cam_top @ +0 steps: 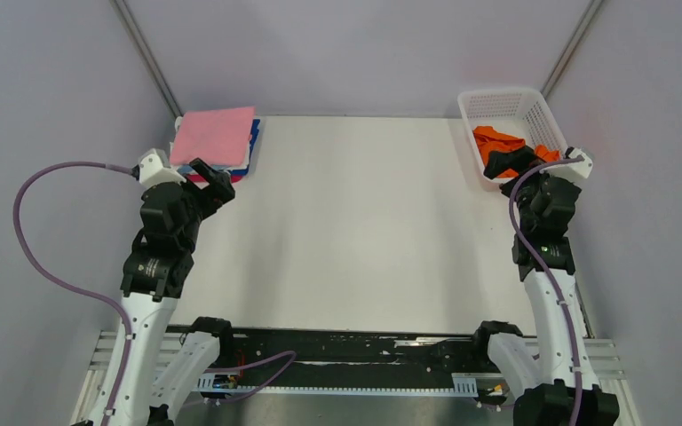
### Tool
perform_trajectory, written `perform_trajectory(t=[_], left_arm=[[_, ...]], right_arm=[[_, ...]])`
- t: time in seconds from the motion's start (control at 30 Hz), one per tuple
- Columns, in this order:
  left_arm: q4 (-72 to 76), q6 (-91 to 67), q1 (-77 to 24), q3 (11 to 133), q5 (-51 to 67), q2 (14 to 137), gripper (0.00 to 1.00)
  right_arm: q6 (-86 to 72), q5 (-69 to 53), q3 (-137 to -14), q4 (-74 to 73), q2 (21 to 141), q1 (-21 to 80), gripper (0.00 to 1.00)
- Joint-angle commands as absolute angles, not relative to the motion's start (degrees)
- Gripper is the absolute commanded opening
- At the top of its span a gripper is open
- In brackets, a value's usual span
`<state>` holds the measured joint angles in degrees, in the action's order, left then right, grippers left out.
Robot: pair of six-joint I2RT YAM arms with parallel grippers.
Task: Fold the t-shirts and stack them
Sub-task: Grab crumpled tshirt from bin with the right arm
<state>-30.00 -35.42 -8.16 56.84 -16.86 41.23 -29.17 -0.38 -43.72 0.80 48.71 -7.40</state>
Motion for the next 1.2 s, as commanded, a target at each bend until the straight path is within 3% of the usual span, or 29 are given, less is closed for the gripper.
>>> perform_trajectory(t=[0.0,0.17,0.33,0.67,0.9,0.97,1.03,1.1,1.13,1.17], left_arm=[[-32.5,-37.3,-8.0,57.0,-16.4,40.5,1.00],[-36.0,-40.8,-8.0,58.1,-22.5,43.0,1.00],[-35.1,-38.1,-8.0,59.1,-20.0,44.9,1.00],[-31.1,-35.9,-8.0,58.1,-19.9,48.1,1.00],[-29.5,-33.7,-8.0,57.6,-18.9,51.1,1.00],[-28.7,-32.9,-8.0,57.6,-16.8,52.0,1.00],[-28.6,-32.8,-8.0,57.8,-15.5,52.9,1.00],[-29.1,-33.0,-8.0,58.1,-15.2,53.6,1.00],[-29.4,-33.1,-8.0,58.2,-15.2,53.8,1.00],[-29.9,-33.4,-8.0,58.4,-15.1,53.9,1.00]], right_arm=[[-31.1,4.5,-47.3,-8.5,52.5,-7.3,1.00],[-25.9,7.0,-52.3,-4.0,63.8,-9.5,1.00],[-24.9,-9.0,-69.2,-12.1,84.0,-15.5,1.00],[-26.7,-6.5,-103.8,-24.1,120.2,-16.0,1.00],[-25.4,2.4,-109.5,-27.0,130.0,-13.9,0.98],[-23.5,4.6,-110.4,-27.8,131.8,-13.1,0.92],[-21.8,5.6,-111.4,-28.0,133.4,-12.8,0.77],[-21.6,7.6,-112.9,-28.2,134.4,-12.7,0.37],[-21.5,8.8,-113.5,-28.4,134.4,-12.7,0.21],[-21.3,9.7,-114.1,-28.3,133.9,-12.7,0.12]])
